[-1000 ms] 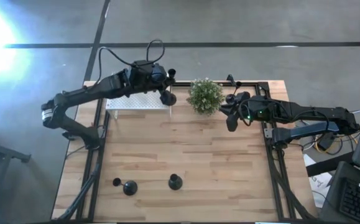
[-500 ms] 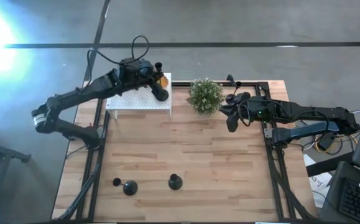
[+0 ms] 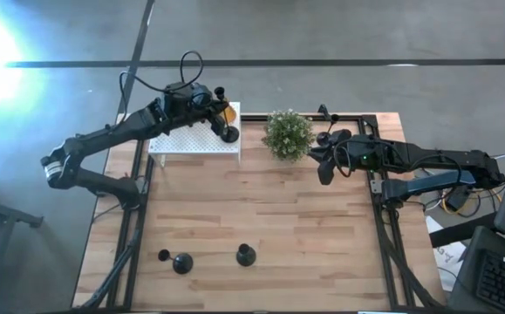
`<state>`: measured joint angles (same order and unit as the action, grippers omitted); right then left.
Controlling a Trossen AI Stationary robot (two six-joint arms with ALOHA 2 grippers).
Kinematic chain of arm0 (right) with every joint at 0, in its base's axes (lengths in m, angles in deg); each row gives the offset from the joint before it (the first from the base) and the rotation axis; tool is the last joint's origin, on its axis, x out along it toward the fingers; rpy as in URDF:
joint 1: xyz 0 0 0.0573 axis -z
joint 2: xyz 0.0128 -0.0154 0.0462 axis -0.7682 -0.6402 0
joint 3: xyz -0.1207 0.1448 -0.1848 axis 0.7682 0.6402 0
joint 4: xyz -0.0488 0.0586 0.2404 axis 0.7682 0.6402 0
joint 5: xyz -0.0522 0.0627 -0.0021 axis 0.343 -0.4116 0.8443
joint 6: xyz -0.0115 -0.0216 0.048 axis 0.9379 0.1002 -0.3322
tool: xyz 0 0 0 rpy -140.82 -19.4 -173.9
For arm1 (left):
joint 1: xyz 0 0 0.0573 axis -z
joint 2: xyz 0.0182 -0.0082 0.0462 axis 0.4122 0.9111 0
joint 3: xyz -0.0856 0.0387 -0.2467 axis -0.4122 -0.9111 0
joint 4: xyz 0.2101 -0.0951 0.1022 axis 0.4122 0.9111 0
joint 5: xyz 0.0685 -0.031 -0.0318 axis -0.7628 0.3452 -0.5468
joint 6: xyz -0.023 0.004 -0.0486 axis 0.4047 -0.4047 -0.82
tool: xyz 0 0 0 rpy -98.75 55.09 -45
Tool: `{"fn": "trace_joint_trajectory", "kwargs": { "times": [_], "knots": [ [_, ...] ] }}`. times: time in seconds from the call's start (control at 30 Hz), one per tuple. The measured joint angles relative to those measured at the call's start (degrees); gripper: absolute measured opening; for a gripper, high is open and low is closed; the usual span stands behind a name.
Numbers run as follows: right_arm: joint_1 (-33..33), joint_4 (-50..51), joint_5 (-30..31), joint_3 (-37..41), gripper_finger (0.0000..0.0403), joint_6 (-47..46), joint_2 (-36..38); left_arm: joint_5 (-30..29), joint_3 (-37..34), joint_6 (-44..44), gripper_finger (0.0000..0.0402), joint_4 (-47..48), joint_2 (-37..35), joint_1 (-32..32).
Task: Pick & Place candle stick holders
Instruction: Put the top large black candle holder on the shelf
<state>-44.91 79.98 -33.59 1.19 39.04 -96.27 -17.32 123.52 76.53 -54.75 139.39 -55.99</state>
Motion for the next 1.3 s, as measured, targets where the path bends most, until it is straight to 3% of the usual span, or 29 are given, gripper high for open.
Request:
{"fn": "trace_joint_trajectory", "kwargs": {
  "times": [0.77,1.03,1.3],
  "knots": [
    [0.02,0.02,0.03,0.0,0.0079,0.02,0.0,-1.41,-0.04,2.16,0.0019,1.48,-0.01,-0.41],
    [0.04,0.02,0.03,0.0,0.0068,0.02,0.0,-2.14,-0.34,1.93,0.009,2.96,0.11,-0.59],
    [0.04,0.13,0.03,0.0,0.0079,0.04,0.0,-2.07,-0.09,0.61,0.0116,2.17,0.1,-0.73]
  ]
}}
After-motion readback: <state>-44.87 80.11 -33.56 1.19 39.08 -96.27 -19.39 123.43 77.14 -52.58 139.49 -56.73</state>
